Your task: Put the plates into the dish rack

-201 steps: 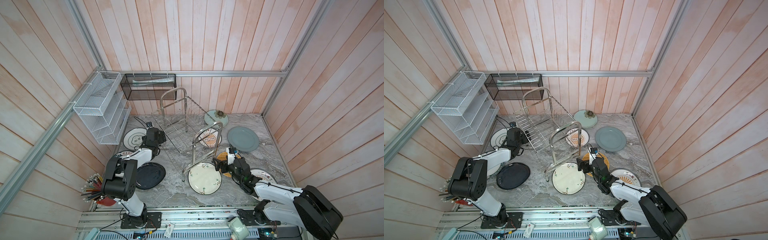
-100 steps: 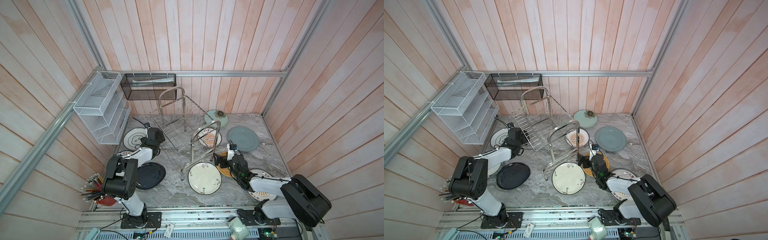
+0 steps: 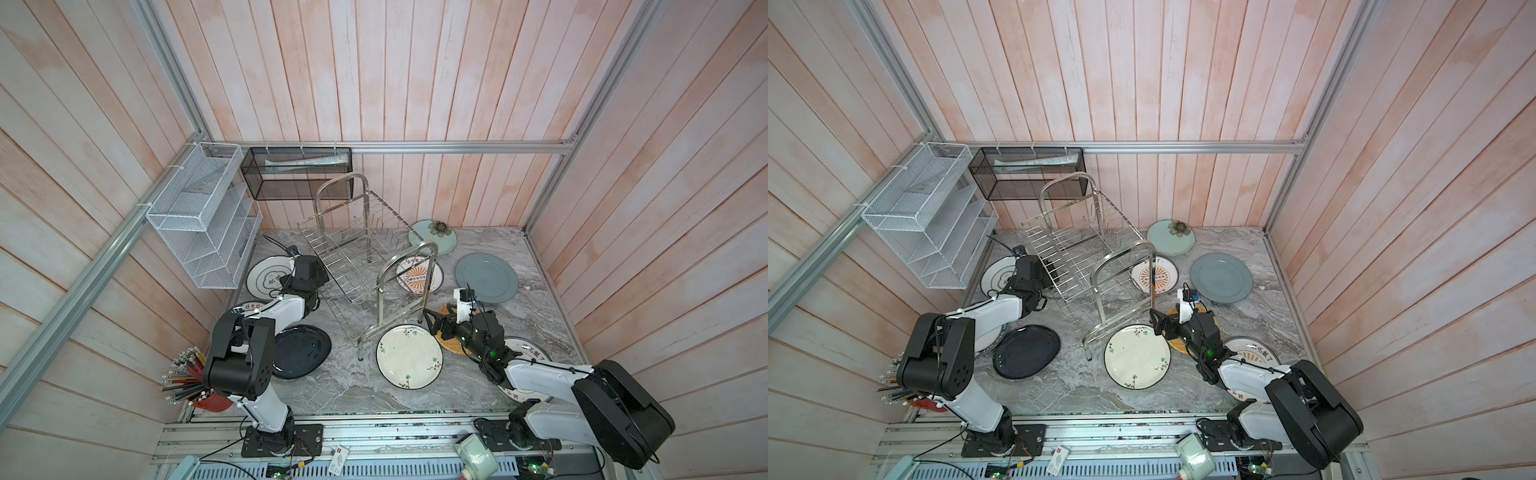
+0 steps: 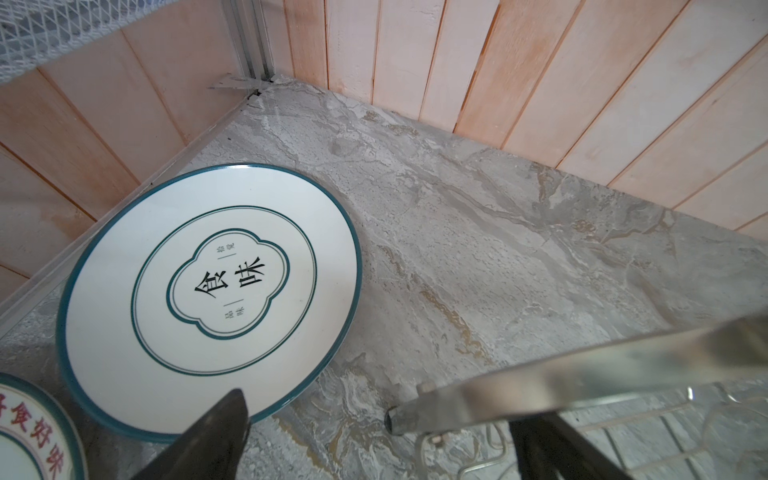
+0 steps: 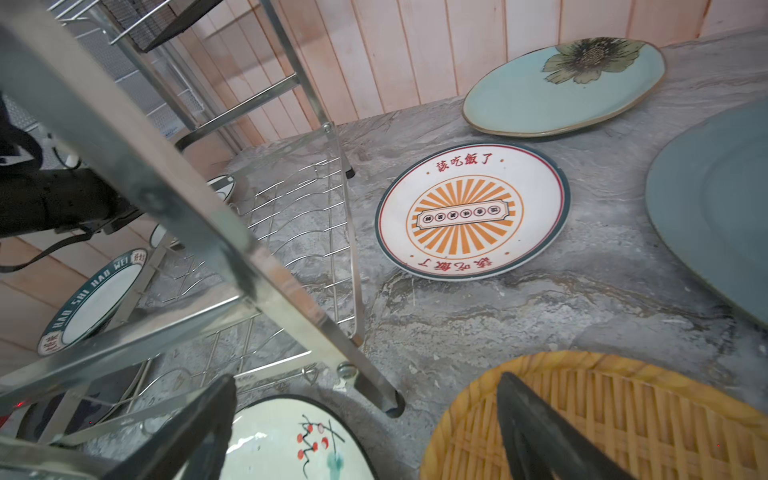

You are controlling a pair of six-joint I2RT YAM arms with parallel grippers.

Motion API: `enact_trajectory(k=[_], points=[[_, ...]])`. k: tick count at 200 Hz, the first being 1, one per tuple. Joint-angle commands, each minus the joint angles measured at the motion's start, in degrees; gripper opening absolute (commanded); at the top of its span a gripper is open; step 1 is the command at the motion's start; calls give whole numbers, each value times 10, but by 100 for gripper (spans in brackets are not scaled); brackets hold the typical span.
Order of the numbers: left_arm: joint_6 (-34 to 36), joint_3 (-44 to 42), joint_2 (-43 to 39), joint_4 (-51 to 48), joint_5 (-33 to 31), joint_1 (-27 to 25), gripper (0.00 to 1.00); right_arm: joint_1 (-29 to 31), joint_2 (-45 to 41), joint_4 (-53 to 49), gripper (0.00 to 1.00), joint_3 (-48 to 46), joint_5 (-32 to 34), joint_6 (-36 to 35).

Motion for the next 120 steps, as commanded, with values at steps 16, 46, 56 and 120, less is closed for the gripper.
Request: enact_trajectory(k=[16,46,56,120], points=[[5,9,-3,-3,-13,2,98,8,17,27,98,-4,-14,-8],[4,9,-4,-6,-18,2,98,7,68,52,97,36,23,3],[3,9,-4,-6,-21,2,98,7,87,60,97,50,28,0],[-32,19,-2,-42,-68,2,99,-30,157,101,97,80,35,36]])
